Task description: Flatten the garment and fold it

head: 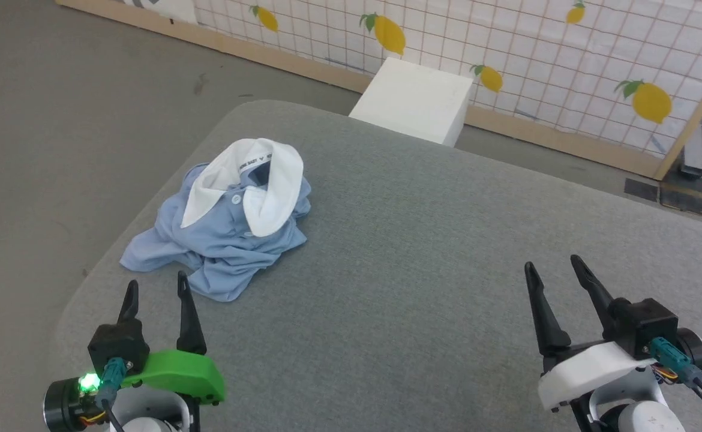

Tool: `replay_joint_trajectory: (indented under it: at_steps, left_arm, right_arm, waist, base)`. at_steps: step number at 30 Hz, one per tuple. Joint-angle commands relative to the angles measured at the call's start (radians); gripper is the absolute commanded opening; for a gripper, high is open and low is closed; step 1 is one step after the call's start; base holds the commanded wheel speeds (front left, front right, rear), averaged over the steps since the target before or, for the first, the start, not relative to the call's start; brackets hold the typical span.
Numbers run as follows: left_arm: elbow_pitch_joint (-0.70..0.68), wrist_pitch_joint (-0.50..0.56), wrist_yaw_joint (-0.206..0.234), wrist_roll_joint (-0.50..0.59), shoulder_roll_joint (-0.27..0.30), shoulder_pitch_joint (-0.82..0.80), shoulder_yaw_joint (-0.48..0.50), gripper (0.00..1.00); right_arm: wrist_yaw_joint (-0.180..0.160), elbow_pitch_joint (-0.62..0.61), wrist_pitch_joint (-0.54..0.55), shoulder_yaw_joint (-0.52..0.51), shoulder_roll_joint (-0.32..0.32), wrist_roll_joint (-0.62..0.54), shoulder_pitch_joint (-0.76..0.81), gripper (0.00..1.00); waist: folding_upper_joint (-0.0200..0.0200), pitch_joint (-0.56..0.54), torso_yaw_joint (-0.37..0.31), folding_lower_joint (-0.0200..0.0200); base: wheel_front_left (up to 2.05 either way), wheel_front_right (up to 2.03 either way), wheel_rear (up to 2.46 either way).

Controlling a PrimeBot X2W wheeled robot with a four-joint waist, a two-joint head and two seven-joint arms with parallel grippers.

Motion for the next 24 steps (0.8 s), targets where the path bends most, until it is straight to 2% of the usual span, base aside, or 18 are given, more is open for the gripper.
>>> replay_joint_trajectory:
  at_steps: [1,24]
  left_arm:
    - [0.003,-0.01,0.01,-0.01,0.009,0.017,-0.002,1.0]
    - [0.015,-0.06,0.071,-0.061,0.035,0.026,-0.027,1.0]
  right_arm:
    - [0.005,0.005,-0.011,0.003,-0.001,0.009,-0.008,1.0]
    - [0.006,0.028,-0.054,0.01,-0.001,0.039,-0.008,1.0]
  waist:
    - [0.0,0.0,0.016,0.0]
    - [0.0,-0.006,0.15,0.0]
  base:
    - [-0.04,-0.04,-0.04]
    - [0.0,0.0,0.0]
